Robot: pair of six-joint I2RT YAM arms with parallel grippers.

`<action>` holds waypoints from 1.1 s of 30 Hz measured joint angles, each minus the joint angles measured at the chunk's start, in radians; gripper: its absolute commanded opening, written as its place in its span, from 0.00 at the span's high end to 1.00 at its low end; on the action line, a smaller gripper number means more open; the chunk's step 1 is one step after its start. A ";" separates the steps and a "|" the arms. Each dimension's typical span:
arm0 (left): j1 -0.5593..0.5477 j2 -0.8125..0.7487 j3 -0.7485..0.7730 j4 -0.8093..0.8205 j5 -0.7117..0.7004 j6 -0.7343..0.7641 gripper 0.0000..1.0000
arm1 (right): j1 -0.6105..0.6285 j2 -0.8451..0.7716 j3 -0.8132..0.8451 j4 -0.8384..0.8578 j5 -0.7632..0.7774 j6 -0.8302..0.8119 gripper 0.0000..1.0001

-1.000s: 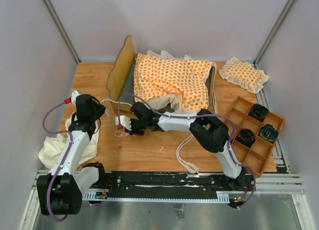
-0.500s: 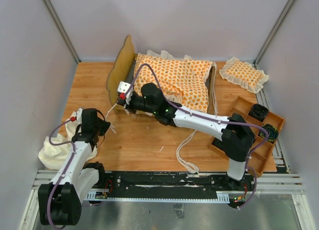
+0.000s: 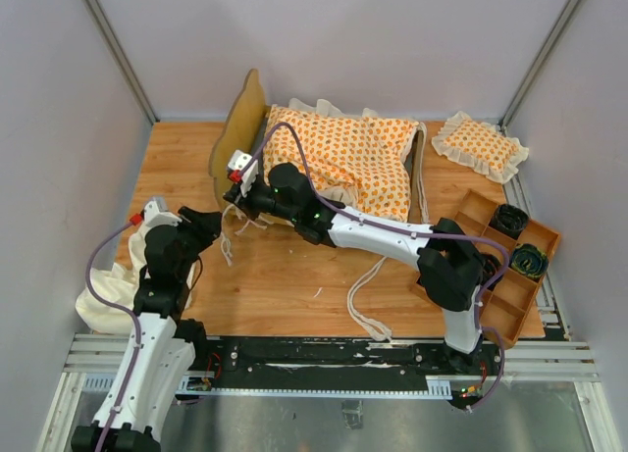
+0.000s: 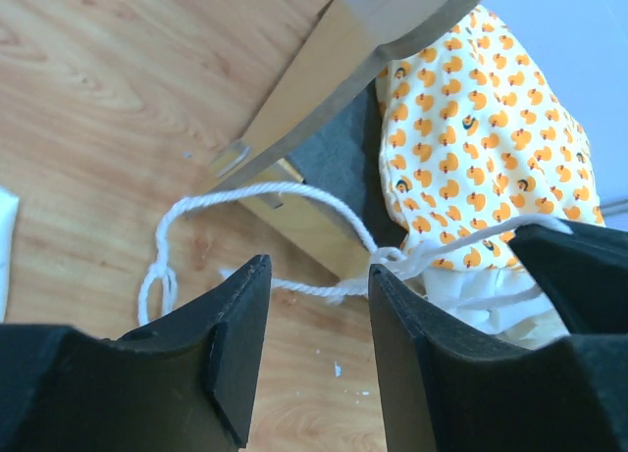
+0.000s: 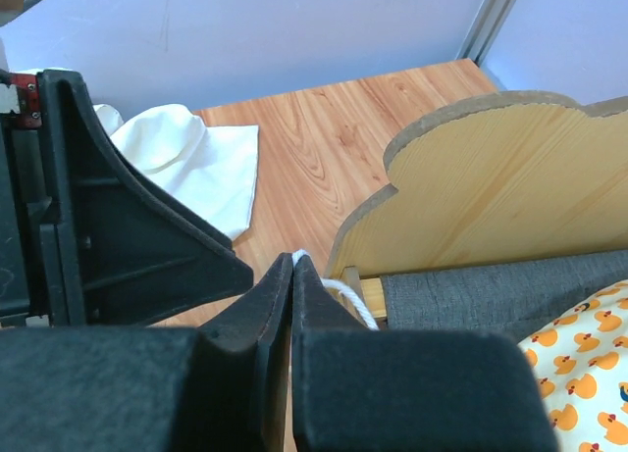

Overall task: Set up the pet bed
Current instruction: Cross the ropes on the bed frame.

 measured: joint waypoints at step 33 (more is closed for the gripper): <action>-0.433 0.541 0.031 0.209 -0.051 0.270 0.49 | -0.084 -0.552 -0.531 -0.262 0.079 0.125 0.37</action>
